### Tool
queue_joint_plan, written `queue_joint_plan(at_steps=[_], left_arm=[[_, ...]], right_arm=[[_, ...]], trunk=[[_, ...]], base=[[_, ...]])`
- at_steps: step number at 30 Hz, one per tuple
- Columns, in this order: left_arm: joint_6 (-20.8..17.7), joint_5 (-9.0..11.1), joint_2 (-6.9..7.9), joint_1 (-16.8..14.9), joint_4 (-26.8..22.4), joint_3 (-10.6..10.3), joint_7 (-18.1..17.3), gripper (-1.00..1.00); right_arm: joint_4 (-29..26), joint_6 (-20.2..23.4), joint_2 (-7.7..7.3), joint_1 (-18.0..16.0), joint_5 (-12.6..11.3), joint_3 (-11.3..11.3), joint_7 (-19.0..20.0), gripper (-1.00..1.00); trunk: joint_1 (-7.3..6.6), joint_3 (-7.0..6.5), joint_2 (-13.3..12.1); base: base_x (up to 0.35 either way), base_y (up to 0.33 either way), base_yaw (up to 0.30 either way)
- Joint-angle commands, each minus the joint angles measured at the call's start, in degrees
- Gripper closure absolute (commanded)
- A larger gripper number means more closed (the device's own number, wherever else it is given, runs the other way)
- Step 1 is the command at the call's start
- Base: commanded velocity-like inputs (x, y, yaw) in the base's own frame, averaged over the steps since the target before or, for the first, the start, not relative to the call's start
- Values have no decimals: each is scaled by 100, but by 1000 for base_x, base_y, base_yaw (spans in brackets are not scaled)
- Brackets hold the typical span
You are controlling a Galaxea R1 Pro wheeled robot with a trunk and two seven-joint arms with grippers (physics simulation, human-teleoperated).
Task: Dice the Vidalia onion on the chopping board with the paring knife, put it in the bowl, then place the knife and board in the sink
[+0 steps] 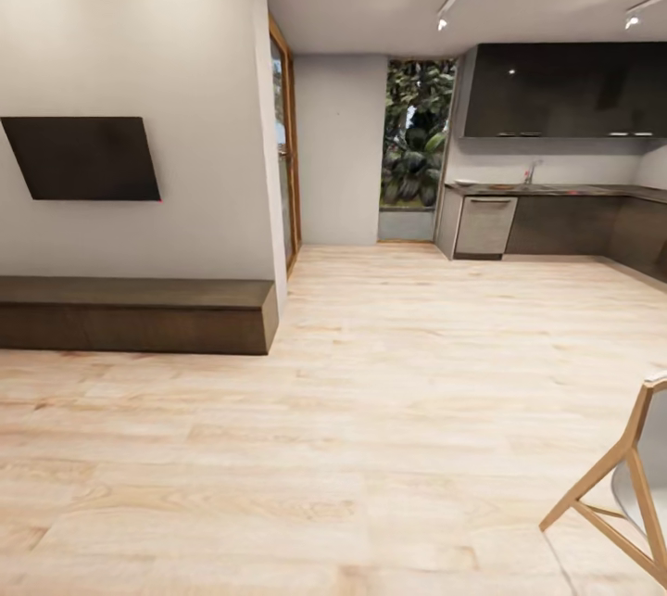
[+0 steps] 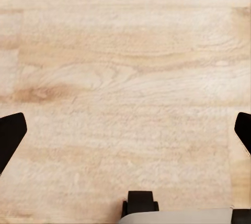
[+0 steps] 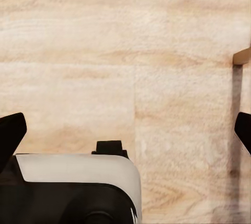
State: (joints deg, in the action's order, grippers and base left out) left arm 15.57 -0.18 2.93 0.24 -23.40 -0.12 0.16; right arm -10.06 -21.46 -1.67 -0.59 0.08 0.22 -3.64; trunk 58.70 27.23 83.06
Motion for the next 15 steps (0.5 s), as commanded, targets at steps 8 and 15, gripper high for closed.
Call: queue_joint_plan(at_steps=[8, 15], left_arm=[[7, -7, 3, 2, 2, 2, 2, -100], [7, -8, 4, 2, 5, 3, 2, -100]], right_arm=[[4, -17, 1, -3, 1, 4, -14, -100], [4, -17, 0, -3, 1, 4, -14, -100]], trunk=[[3, 5, 2], [3, 5, 2]], base=[[303, -96, 0], [286, -141, 0]])
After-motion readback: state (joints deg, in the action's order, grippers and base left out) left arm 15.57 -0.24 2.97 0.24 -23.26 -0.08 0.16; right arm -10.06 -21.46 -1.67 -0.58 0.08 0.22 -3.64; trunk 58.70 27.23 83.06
